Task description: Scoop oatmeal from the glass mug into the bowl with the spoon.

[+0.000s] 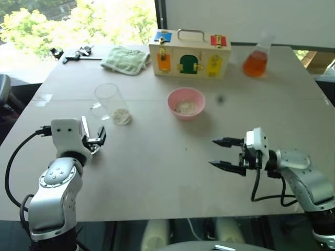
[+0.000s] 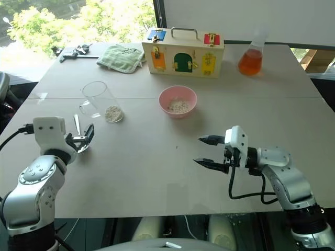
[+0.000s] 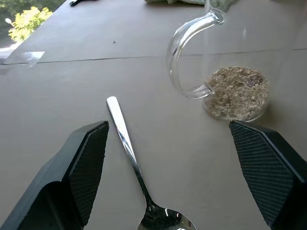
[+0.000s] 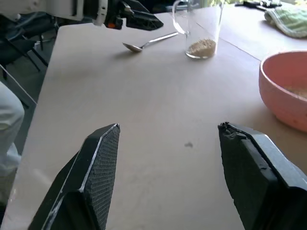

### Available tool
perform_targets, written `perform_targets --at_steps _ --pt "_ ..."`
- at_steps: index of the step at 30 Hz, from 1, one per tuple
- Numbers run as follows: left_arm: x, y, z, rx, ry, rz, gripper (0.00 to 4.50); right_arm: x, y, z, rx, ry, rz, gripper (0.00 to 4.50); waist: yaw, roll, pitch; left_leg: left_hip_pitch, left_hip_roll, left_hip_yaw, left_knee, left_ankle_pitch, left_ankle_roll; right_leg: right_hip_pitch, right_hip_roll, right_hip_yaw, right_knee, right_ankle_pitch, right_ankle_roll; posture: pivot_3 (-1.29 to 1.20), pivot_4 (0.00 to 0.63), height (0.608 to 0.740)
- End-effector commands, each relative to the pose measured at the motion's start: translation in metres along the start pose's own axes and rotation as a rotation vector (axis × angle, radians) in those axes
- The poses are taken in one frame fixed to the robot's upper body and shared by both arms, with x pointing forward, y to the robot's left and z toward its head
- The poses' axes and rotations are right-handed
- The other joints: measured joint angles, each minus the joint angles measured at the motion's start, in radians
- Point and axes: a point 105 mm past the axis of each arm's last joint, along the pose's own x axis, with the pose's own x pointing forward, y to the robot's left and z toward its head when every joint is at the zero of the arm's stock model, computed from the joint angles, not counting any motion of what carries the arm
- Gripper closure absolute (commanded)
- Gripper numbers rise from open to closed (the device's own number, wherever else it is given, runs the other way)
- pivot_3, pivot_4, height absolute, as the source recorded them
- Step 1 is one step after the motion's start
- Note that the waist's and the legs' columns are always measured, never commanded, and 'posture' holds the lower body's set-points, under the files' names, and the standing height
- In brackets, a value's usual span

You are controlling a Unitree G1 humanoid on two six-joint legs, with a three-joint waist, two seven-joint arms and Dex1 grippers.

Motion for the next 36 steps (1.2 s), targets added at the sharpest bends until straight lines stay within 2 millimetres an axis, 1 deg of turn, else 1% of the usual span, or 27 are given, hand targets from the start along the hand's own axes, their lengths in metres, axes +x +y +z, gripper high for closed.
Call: perform_targets --at_steps 1,3,8,12,17,19,20,24,25,28,29,33,35,36 --pt "0.005 0.009 -0.007 -0.024 0.054 0.047 0.28 0.008 0.005 0.028 -0.034 -0.055 0.041 1.18 0.002 -0.001 0.001 0.0 0.0 0.0 0.0 0.0 0.0 0.0 0.0 0.0 0.0 0.0 0.0 0.0 0.15 0.74" --pt "0.009 0.009 -0.012 -0.081 0.077 0.069 0.28 0.011 0.007 0.037 -0.045 -0.067 0.048 1.18 0.002 -0.002 0.001 0.0 0.0 -0.001 0.0 0.0 0.0 0.0 0.0 -0.001 0.0 0.0 0.0 0.0 0.15 0.74" --pt "0.016 0.011 -0.021 -0.198 0.111 0.102 0.28 0.011 0.009 0.045 -0.049 -0.063 0.042 1.18 0.001 -0.005 0.003 -0.001 0.0 -0.002 0.0 0.0 0.0 0.0 -0.001 -0.002 0.0 0.0 0.0 0.0 0.15 0.74" --pt "0.02 0.02 -0.033 -0.248 0.14 0.135 0.28 0.009 0.009 0.041 -0.048 -0.055 0.028 1.18 0.001 -0.005 0.003 -0.001 0.0 -0.001 0.0 0.0 -0.001 0.0 -0.001 -0.002 0.0 0.0 0.0 0.0 0.15 0.74" --pt "0.021 0.026 -0.054 -0.356 0.19 0.163 0.28 0.005 0.008 0.035 -0.047 -0.043 0.012 1.18 -0.001 -0.005 0.003 0.0 0.0 -0.001 0.0 0.0 -0.001 0.0 -0.001 -0.001 0.001 0.0 0.0 0.0 0.15 0.74" --pt "0.019 0.029 -0.058 -0.349 0.202 0.17 0.81 0.004 0.008 0.033 -0.048 -0.041 0.008 1.18 -0.002 -0.005 0.002 0.001 0.0 -0.001 0.0 0.001 -0.001 0.0 -0.001 -0.001 0.002 0.0 0.0 0.0 0.15 0.74" --pt "0.018 0.031 -0.059 -0.34 0.209 0.177 0.96 0.004 0.008 0.033 -0.048 -0.041 0.007 1.18 -0.002 -0.005 0.002 0.001 0.0 -0.001 0.0 0.001 -0.001 0.0 -0.001 -0.001 0.002 0.0 0.0 0.0 0.15 0.74" --pt "0.015 0.035 -0.064 -0.336 0.236 0.184 2.68 0.005 0.009 0.033 -0.048 -0.045 0.009 1.18 -0.001 -0.005 0.002 0.001 0.0 -0.001 0.0 0.001 -0.001 0.0 -0.001 -0.001 0.002 0.0 0.0 0.0 0.15 0.74" --pt "0.015 0.035 -0.065 -0.333 0.242 0.182 3.02 0.006 0.009 0.033 -0.048 -0.047 0.01 1.18 -0.001 -0.005 0.002 0.001 0.0 -0.001 0.0 0.001 -0.001 0.0 -0.001 -0.001 0.002 0.0 0.0 0.0 0.15 0.74" --pt "0.01 0.039 -0.069 -0.309 0.266 0.192 4.34 0.008 0.007 0.035 -0.051 -0.053 0.013 1.18 -0.001 -0.005 0.002 0.001 0.0 -0.001 0.0 0.001 -0.001 0.0 -0.001 -0.001 0.002 0.0 0.0 0.0 0.15 0.74" --pt "0.008 0.04 -0.07 -0.3 0.271 0.194 4.44 0.009 0.007 0.036 -0.051 -0.055 0.013 1.18 -0.001 -0.004 0.002 0.001 0.0 -0.001 0.0 0.001 -0.001 0.0 -0.001 -0.001 0.002 0.0 0.0 0.0 0.15 0.74" --pt "-0.004 0.05 -0.075 -0.263 0.268 0.217 4.44 0.01 0.006 0.037 -0.053 -0.057 0.018 1.18 -0.009 -0.003 0.001 0.001 0.0 0.0 0.0 0.001 -0.001 0.0 -0.001 0.0 0.002 0.0 0.0 0.0 0.15 0.74" --pt "-0.008 0.055 -0.074 -0.245 0.243 0.226 4.44 0.011 0.006 0.037 -0.053 -0.057 0.02 1.18 -0.013 -0.003 0.001 0.001 0.0 0.0 0.0 0.001 -0.001 0.0 -0.001 0.001 0.002 0.0 0.0 0.0 0.15 0.74" --pt "-0.01 0.055 -0.067 -0.237 0.187 0.208 4.44 0.011 0.006 0.037 -0.053 -0.058 0.021 1.18 -0.015 -0.003 0.001 0.001 0.0 0.0 0.0 0.001 -0.001 0.0 -0.001 0.001 0.002 0.0 0.0 0.0 0.15 0.74"
